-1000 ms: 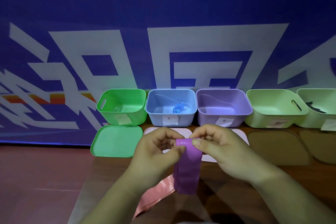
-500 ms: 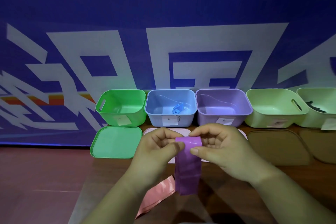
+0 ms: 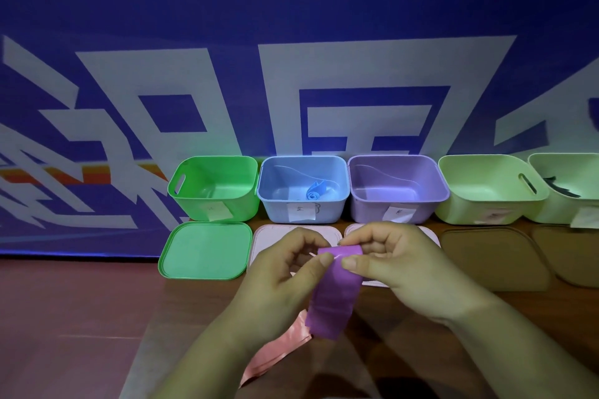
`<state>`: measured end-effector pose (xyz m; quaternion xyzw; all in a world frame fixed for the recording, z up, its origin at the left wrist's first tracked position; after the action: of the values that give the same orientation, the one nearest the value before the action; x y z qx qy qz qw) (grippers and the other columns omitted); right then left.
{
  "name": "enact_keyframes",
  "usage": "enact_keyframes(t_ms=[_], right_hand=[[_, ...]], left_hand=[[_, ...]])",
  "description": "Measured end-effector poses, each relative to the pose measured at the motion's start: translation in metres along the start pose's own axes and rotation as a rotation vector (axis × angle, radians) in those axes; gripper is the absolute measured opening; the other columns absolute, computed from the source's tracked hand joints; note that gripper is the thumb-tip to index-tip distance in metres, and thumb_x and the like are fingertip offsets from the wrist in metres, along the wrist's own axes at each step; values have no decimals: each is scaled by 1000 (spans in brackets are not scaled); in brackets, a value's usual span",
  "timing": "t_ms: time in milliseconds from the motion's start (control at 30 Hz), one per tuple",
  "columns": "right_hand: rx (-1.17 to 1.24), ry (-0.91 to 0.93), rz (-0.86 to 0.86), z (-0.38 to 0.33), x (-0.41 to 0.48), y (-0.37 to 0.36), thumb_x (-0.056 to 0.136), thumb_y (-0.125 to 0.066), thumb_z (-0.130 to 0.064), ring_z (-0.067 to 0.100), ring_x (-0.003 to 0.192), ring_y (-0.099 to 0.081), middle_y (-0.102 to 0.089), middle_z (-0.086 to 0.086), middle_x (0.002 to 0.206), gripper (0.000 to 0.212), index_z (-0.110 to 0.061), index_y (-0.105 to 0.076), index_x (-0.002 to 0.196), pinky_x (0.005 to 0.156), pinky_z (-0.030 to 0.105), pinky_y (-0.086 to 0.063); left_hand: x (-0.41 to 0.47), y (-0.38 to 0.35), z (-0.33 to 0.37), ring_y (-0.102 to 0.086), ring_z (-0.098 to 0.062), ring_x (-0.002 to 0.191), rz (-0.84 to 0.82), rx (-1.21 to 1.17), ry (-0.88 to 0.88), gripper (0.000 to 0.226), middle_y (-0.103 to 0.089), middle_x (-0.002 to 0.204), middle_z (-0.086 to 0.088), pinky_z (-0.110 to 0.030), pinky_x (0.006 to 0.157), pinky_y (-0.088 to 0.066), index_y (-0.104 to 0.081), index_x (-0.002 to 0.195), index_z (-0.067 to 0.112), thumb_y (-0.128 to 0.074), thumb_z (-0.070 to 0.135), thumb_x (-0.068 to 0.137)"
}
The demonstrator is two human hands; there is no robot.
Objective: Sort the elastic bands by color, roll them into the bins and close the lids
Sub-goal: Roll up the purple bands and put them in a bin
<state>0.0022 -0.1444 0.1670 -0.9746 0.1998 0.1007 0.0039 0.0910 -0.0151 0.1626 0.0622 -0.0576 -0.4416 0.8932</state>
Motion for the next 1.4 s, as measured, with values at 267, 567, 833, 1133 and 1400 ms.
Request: enact_keyframes(t_ms=[267,567,833,1133,1400], right_hand=[[75,-62,-35,9,2,-1,84,-71,-2,25,87,-73,-76,13,95,16,-11,-71,98,88,43,-56],[91,-63,-82,11,3,-5,87,-68,-9,18,81,-70,-76,15,93,14,-9,-70,101,70,26,-54],[46,4,-15,4,1,0,77,-80,-14,25,85,-73,-76,7,93,21,-22,-74,95,84,39,-57],[-10,80,-16,-4,-2,-2,78,-78,3,23,83,-73,-74,4,100,35,-26,-73,97,80,40,-59],[91,45,17,-2,0,-1,71,-78,-2,25,78,-70,-75,13,90,26,-20,-74,90,79,40,-57]], left_hand=[[1,-4,-8,-53,-30,78,17,-381,37,27,-62,84,-22,-47,75,-42,-68,95,10,-78,12,71],[5,-2,-6,-53,-30,78,59,-406,16,23,-61,82,-21,-45,75,-44,-71,88,12,-78,7,67],[7,4,-1,-64,-14,65,176,-361,96,20,-71,70,-7,-22,60,-54,-68,84,-1,-71,-18,75],[10,0,-15,-58,-19,58,207,-512,266,15,-67,70,-10,-26,55,-51,-74,71,17,-71,4,63],[7,0,-2,-60,-15,69,102,-370,115,18,-66,78,-5,-25,64,-51,-67,91,8,-69,3,73]])
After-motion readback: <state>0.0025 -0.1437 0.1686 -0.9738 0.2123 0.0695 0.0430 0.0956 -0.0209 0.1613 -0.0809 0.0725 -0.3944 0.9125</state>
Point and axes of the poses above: each hand's wrist, its own x-axis towards the middle knuckle, its own y-axis out of the back of the hand, z = x × y, the point moved 8 cm from there along x, towards the middle knuckle
